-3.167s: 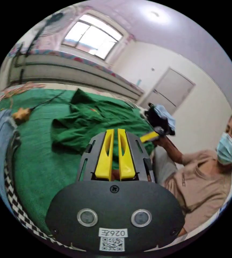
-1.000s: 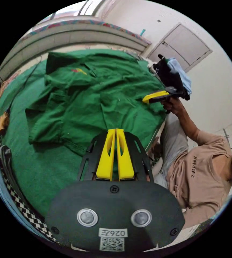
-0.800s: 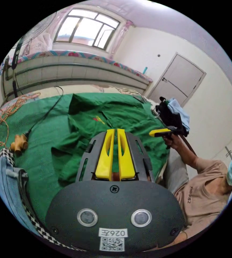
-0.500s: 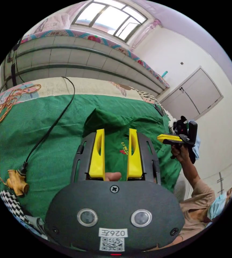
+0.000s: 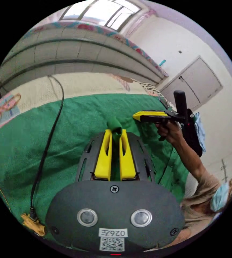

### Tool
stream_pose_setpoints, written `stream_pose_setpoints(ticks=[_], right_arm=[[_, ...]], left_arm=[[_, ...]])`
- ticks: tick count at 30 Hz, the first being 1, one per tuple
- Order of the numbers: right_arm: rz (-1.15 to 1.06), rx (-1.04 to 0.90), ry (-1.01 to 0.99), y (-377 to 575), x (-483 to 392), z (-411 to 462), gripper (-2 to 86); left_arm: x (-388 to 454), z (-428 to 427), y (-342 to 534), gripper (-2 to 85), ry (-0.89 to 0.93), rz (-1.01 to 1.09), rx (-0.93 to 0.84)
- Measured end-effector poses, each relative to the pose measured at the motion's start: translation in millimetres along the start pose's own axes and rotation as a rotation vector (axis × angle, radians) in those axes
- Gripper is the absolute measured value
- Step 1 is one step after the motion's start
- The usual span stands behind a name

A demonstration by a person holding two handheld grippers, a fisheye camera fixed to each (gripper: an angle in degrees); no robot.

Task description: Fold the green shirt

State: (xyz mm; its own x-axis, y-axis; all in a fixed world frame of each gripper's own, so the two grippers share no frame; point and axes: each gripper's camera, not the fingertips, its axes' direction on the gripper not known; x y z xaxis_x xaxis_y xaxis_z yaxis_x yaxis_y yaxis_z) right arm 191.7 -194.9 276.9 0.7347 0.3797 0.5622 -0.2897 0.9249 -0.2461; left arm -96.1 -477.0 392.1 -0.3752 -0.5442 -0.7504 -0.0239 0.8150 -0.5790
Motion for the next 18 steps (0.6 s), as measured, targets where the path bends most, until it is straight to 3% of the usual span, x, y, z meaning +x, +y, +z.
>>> stream_pose_setpoints(ticks=[2,4,7,10,12,18], right_arm=[[-0.184,0.148,-0.051,23.6,-19.0,-38.9,-0.4],[-0.352,0.173,-0.099,53.8,-33.3,-68.7,0.5],[-0.384,0.094,-0.16,90.6,-24.5,-93.3,3.1],[-0.254,0.07,-0.163,99.0,0.2,-94.2,4.8],[-0.151,0.061,-0.174,83.2,14.6,-82.5,7.4],[0.109,0.052,-0.266,9.3,42.5,-17.5,10.7]], left_arm=[[67.8,-35.0,31.7,6.0,-0.085,0.409,0.147],[117.1,-47.1,70.7,8.1,-0.197,0.647,0.16],[159.2,-47.2,129.3,8.0,-0.48,0.791,0.137],[151.8,-53.9,145.6,6.8,-0.466,0.721,0.042],[138.8,-66.3,145.6,7.0,-0.39,0.643,0.097],[76.9,-56.3,80.0,19.1,-0.211,0.36,0.071]])
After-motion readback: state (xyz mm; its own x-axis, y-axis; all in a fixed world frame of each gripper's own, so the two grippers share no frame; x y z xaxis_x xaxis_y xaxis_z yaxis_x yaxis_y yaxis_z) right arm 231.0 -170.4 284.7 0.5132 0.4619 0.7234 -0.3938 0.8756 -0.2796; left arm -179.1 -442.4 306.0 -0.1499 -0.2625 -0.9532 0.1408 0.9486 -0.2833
